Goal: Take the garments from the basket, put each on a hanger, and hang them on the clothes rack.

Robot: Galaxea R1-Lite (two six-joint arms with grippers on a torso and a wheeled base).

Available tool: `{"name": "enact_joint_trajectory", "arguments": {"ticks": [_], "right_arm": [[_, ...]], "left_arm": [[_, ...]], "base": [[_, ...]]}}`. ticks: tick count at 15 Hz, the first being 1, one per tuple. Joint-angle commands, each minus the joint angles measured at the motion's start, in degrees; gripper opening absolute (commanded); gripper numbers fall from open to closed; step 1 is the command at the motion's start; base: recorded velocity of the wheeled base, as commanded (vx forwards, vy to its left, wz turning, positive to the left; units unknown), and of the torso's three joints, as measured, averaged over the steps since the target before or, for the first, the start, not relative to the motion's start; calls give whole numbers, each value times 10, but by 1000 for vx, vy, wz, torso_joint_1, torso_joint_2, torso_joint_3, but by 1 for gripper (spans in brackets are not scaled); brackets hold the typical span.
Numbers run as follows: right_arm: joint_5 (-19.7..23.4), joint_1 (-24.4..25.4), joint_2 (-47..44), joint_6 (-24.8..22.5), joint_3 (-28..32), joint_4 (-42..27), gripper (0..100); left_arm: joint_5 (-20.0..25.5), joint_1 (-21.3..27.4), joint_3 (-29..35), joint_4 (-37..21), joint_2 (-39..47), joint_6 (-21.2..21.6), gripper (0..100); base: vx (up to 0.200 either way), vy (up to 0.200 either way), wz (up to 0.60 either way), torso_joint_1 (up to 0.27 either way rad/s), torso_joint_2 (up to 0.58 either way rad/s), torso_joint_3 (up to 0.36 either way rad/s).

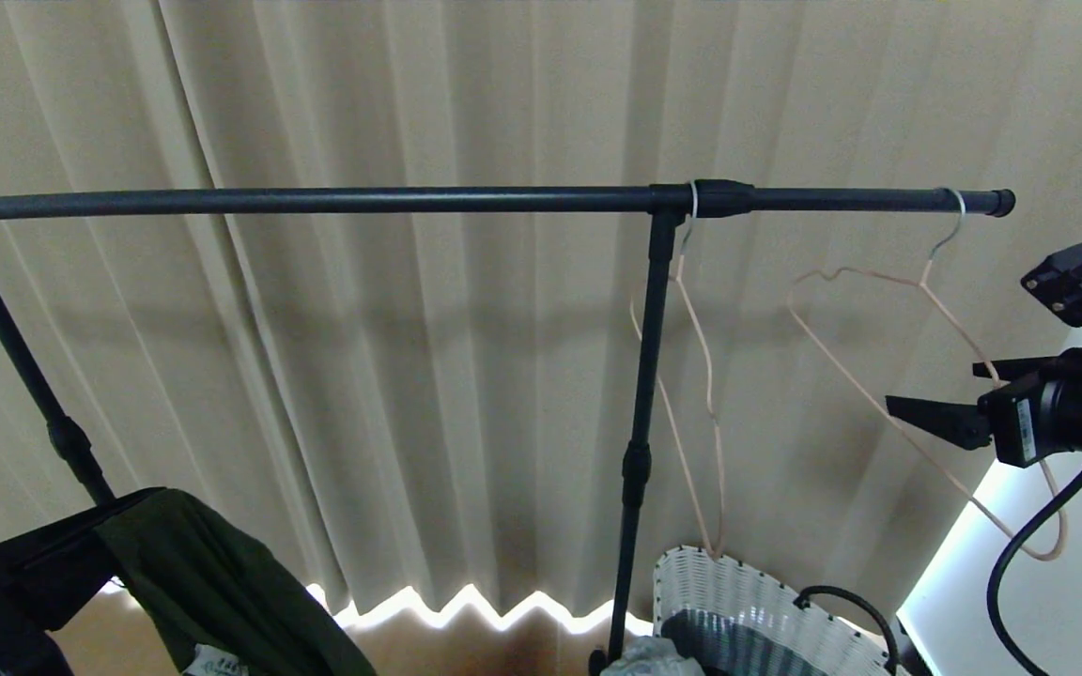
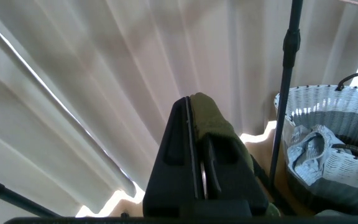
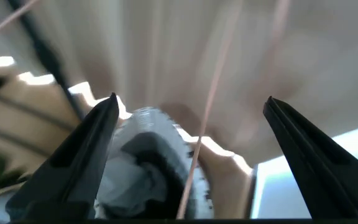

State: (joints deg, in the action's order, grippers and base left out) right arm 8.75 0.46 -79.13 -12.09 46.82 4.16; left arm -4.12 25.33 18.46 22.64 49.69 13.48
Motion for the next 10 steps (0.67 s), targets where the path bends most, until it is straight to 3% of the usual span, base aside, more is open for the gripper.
{"name": "enact_joint_trajectory", "arguments": {"ticks": [1,2,4,10], "right_arm": [[-30,0,-13,1,8,2,100],[-70,0,-27,9,13,5,100],[-107,0,-45,52,31,4,100],[-117,-3,-57,62,37,2,100]], "left_arm": [[0,1,0,0,1,0,0],[0,1,0,0,1,0,0],[0,1,-1,0,0,0,0],[0,1,-1,0,1,0,0]], "base": [[0,0,0,0,0,0],[0,0,0,0,0,0],[0,0,0,0,0,0],[0,0,0,0,0,0]]}}
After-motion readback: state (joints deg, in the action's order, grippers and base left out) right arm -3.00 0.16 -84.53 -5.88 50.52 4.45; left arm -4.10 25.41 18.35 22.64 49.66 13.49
